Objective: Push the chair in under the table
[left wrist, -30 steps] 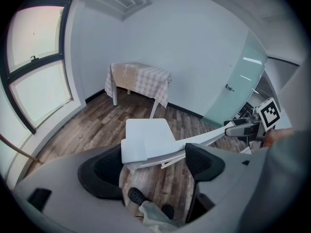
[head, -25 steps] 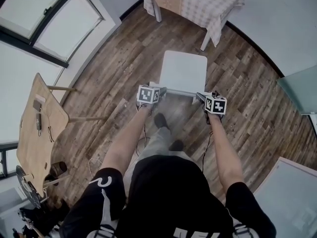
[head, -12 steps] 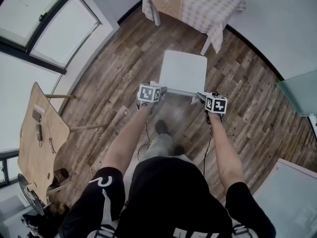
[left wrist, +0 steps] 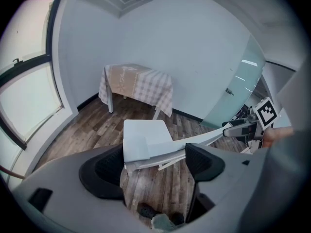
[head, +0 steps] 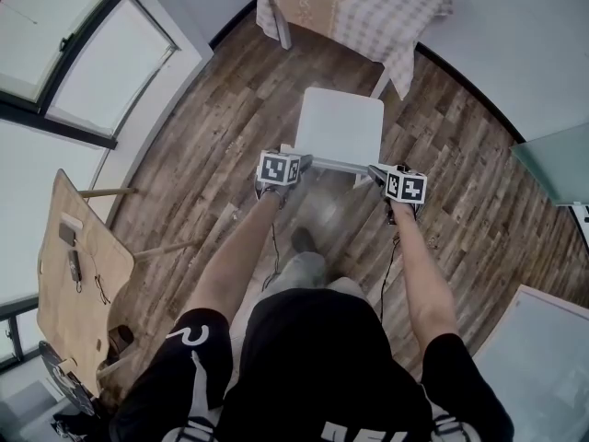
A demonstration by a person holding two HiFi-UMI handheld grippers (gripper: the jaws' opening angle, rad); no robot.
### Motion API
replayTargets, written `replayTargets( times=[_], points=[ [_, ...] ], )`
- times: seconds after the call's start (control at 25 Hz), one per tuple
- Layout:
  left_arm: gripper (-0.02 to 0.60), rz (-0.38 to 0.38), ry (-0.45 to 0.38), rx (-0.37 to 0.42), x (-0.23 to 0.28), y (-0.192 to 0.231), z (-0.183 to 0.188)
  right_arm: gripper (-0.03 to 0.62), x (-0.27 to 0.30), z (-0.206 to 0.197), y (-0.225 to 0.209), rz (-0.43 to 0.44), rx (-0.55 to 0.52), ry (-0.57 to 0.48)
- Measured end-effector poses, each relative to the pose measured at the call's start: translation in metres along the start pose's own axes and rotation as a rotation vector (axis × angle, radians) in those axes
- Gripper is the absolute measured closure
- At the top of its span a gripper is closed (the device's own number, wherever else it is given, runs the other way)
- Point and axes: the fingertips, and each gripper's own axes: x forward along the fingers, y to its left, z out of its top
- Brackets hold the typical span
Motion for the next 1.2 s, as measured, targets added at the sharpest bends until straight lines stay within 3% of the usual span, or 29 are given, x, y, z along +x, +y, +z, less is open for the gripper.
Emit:
replayTargets(
  times=[0.44, 1.2],
  points=[
    [0.193, -0.041, -0.001, 0.001, 0.005, 0.022, 0.013, 0.103, 0.014, 0.013, 0.009, -0.02, 0.011, 0.018],
    [0.193, -0.043, -0.003, 0.012, 0.01, 0.047, 0.032, 0.103, 0.031, 0.032, 0.019, -0.04, 0.046, 0.002]
  ],
)
